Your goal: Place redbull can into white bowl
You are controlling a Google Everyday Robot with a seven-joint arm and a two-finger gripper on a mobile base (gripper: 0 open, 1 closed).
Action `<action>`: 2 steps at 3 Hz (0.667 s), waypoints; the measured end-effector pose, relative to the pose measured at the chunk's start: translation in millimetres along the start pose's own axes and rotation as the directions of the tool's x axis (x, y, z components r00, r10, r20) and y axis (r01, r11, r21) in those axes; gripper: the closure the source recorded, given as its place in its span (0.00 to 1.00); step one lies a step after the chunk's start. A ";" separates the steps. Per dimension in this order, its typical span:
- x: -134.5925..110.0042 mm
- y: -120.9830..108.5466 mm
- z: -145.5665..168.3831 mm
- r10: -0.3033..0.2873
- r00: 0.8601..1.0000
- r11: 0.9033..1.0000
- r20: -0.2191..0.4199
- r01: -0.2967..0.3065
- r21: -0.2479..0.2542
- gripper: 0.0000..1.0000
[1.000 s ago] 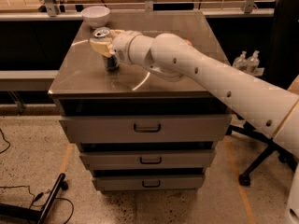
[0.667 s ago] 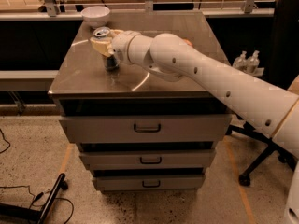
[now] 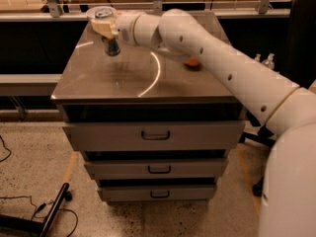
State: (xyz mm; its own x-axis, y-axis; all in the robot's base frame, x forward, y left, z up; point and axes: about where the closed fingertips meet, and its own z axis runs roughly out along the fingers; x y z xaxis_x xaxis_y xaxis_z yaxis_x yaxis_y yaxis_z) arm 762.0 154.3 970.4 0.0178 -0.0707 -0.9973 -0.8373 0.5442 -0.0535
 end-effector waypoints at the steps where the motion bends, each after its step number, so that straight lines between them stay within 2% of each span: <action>1: -16.7 -4.9 40.2 0.033 0.999 0.996 -0.041 -0.036 -0.082 1.00; 2: -27.7 1.7 93.5 0.050 0.993 0.990 -0.106 -0.063 -0.123 1.00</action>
Offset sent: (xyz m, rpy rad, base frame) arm 0.1602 0.0715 0.1433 -0.1054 0.0152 -0.0333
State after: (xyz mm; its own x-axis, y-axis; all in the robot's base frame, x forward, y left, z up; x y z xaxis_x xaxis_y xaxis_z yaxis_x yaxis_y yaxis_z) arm 811.1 235.4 993.2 -0.0821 -0.1317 -0.9879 -0.8977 0.4403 0.0160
